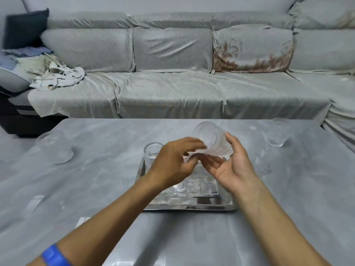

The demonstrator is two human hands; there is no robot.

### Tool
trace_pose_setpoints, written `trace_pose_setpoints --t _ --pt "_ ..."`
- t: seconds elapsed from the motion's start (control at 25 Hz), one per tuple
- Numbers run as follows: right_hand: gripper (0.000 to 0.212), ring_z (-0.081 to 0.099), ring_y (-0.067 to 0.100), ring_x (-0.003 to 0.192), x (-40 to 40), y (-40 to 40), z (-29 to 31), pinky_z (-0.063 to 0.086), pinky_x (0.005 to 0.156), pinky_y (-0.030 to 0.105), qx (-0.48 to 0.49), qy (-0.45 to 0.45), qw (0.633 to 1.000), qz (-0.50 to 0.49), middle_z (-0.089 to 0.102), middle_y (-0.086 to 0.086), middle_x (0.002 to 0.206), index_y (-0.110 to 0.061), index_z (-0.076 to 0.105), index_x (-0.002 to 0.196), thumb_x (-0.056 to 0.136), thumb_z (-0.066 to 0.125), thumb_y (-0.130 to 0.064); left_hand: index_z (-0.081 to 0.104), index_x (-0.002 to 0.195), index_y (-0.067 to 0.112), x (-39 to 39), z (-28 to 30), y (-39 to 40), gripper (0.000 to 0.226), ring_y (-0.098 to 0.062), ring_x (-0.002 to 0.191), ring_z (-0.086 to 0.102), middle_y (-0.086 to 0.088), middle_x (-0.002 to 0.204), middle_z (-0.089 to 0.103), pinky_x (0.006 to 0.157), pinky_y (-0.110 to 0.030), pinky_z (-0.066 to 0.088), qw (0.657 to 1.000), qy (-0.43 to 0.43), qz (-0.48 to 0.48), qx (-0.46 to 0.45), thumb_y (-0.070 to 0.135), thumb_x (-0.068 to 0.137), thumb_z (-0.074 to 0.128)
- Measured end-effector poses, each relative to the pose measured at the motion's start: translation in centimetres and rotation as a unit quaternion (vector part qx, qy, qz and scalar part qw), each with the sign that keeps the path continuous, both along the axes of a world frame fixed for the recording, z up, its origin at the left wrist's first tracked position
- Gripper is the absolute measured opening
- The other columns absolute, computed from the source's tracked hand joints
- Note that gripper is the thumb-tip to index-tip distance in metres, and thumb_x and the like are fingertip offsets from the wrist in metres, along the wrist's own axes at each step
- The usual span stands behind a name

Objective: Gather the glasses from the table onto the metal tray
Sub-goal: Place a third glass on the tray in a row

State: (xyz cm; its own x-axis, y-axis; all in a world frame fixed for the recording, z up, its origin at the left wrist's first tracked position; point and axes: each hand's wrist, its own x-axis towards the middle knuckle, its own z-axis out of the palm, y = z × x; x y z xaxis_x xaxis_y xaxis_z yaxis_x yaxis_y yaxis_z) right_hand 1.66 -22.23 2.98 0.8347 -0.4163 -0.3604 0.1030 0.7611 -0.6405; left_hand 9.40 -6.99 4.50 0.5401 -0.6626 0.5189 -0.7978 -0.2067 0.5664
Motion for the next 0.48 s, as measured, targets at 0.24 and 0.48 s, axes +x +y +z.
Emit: trace_pose_setpoints --t 0.24,0.48 --pt "0.063 0.061 0.022 0.093 0.2 -2.5 -4.3 0.05 0.075 0.037 -0.582 0.173 0.785 -0.121 0.061 -0.005 0.12 -0.045 0.042 0.117 0.065 0.078 -0.046 0.06 0.124 0.023 3.1 -3.5 2.4 0.037 -0.026 0.12 0.052 0.0 0.131 0.061 0.102 -0.045 0.036 0.955 -0.113 0.184 0.205 0.028 0.088 0.055" --pt "0.074 0.059 0.022 0.097 2.3 -1.6 -8.3 0.045 0.074 0.03 -0.75 0.164 0.641 -0.022 0.054 0.002 0.123 -0.04 0.034 0.129 0.072 0.079 -0.034 0.057 0.127 0.027 3.8 -5.9 3.0 0.04 -0.026 0.127 0.046 -0.001 0.135 0.057 0.102 -0.048 0.034 0.949 -0.113 0.194 0.22 0.031 0.087 0.055"
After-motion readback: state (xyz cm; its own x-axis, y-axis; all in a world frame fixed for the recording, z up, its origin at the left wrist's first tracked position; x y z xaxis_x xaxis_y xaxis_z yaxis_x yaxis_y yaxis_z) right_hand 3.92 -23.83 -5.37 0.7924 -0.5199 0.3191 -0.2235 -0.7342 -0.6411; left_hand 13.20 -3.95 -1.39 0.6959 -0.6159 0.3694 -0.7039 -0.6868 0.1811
